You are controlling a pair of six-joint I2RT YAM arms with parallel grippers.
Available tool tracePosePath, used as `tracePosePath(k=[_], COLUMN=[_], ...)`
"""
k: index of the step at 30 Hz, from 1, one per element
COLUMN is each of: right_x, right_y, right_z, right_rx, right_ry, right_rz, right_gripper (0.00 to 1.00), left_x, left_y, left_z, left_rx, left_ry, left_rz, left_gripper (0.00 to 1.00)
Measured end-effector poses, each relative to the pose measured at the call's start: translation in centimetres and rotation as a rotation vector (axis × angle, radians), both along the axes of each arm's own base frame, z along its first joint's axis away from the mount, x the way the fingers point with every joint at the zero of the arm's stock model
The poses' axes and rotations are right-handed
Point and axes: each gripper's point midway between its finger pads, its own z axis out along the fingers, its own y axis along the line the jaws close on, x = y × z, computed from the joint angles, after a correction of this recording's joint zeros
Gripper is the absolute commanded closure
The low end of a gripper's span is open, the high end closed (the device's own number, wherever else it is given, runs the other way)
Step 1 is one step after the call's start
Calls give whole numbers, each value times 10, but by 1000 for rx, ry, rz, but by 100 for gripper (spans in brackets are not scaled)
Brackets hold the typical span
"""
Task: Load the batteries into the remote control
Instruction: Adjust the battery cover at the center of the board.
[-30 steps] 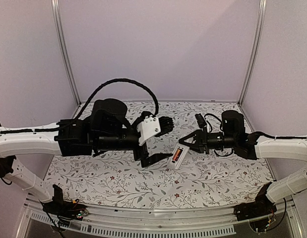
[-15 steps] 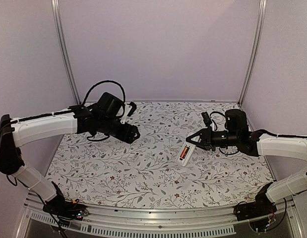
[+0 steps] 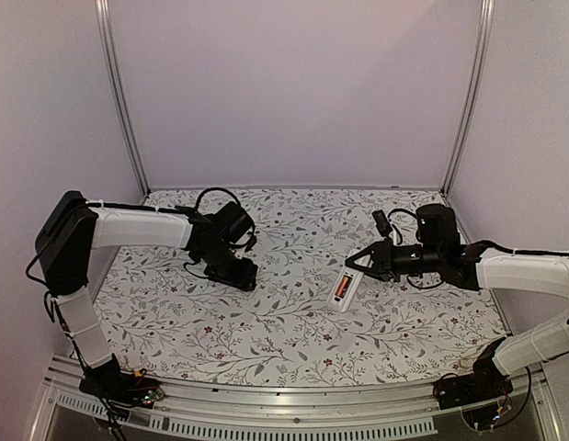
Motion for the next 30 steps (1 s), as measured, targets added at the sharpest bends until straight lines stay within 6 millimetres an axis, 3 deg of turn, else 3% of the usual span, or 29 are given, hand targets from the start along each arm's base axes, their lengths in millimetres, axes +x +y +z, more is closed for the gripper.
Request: tracePosePath(k=[5, 12, 16, 23, 30], right_x=[-1, -1, -1, -2, -2], right_y=[-1, -3, -3, -3, -3], right_z=[-3, -5, -6, -5, -6], right_rx=[-9, -17, -19, -17, -18], right_ry=[10, 14, 13, 12, 13], right_rz=[2, 2, 3, 8, 8], right_gripper=[100, 100, 100, 100, 100], left_x=[-5, -16, -18, -38, -41], left_y=[-10, -14, -20, -53, -103], left_z=[-4, -26, -27, -26, -22], left_rx=[-56, -68, -73, -99, -197], left_ry=[40, 106, 100, 103, 131], left_rz=[10, 9, -4, -93, -155], left_gripper=[31, 34, 35, 35, 31])
